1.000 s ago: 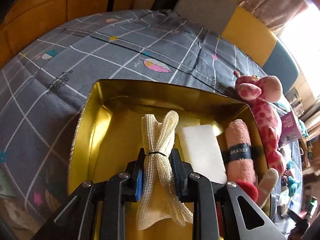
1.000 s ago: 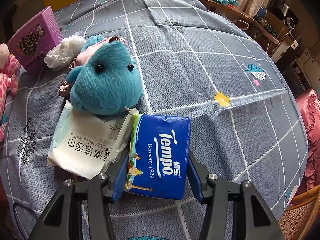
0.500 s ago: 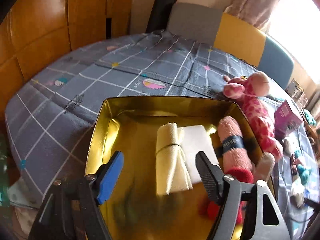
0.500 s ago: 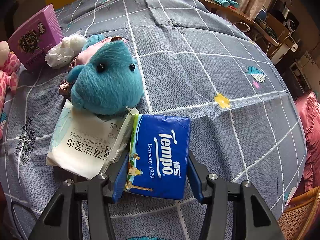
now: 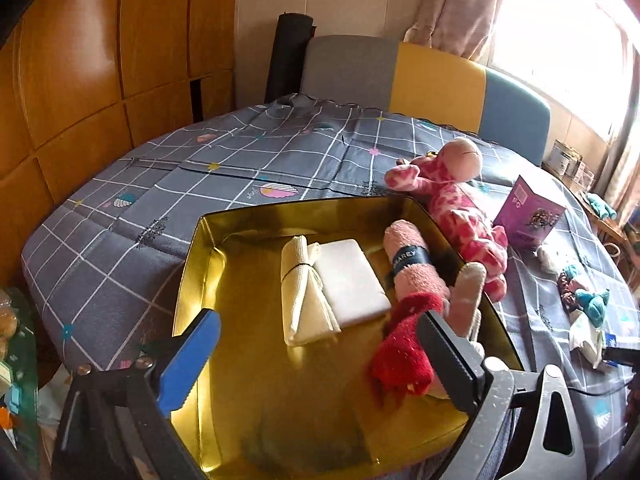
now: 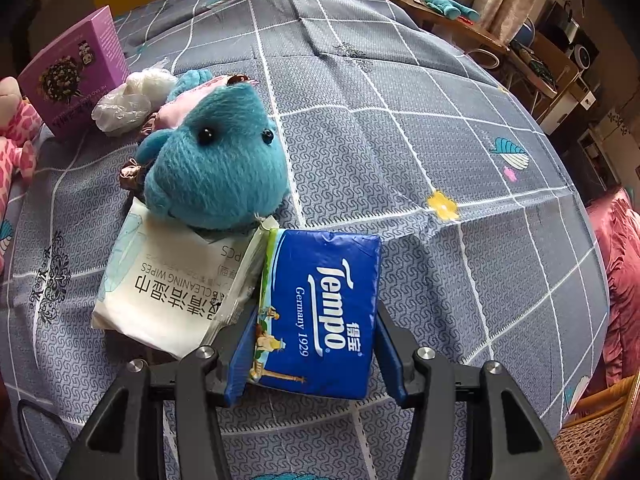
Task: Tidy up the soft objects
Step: 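Carry the Tempo tissue pack into the gold tray and release it with the right gripper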
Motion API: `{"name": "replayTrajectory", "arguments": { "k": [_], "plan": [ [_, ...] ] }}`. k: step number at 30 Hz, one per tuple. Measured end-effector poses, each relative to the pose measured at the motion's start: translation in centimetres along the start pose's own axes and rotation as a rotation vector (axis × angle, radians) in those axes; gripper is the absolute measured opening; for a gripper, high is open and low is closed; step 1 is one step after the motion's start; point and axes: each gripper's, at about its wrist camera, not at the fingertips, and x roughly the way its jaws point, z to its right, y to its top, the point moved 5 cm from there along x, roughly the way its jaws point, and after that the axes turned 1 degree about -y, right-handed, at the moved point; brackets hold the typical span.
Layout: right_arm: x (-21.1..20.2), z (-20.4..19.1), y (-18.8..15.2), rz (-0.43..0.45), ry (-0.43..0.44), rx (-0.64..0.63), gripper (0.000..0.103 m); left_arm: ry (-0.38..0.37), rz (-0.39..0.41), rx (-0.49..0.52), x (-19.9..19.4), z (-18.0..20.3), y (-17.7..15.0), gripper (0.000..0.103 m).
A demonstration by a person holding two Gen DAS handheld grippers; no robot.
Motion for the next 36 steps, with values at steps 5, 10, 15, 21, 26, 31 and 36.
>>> {"name": "replayTrajectory", "arguments": {
  "k": [5,10,15,21,26,31,36],
  "plan": [
    [-0.4,0.0,0.1,0.009,-0.017,0.000,0.054,-0.009,0.000,-0.010,-0.8,0.5,-0.7,0.103],
    [-1.0,0.9,0.4,0.032,-0.033,0.031,0.054,0.015,-0.023,-0.001,-0.7,0.9,-1.4,0.103],
    [-2.2,1.2,0.9,0.093,-0.037,0.054,0.054,0.036,-0.029,-0.009,-0.5,0.9,-2.7,0.103],
    [-5.4,1.0,1.8,0.259,0.010,0.060,0.053,0.005,0.006,-0.028,-0.8,1.3,-3.5,0.103],
    [-7.7,-1.0,2.1,0.346,0.089,0.007,0.054,0.005,0.007,0.008,-0.9,2.0,-3.6,0.103],
    [-10.2,-4.4,1.0,0.345,0.216,-0.057,0.054,0.022,0.005,0.041,-1.0,2.3,-3.8,0.103],
    [-13.1,-11.1,-1.5,0.346,0.325,-0.202,0.053,0.031,-0.007,0.047,-0.9,2.0,-3.8,0.103]
  ]
}}
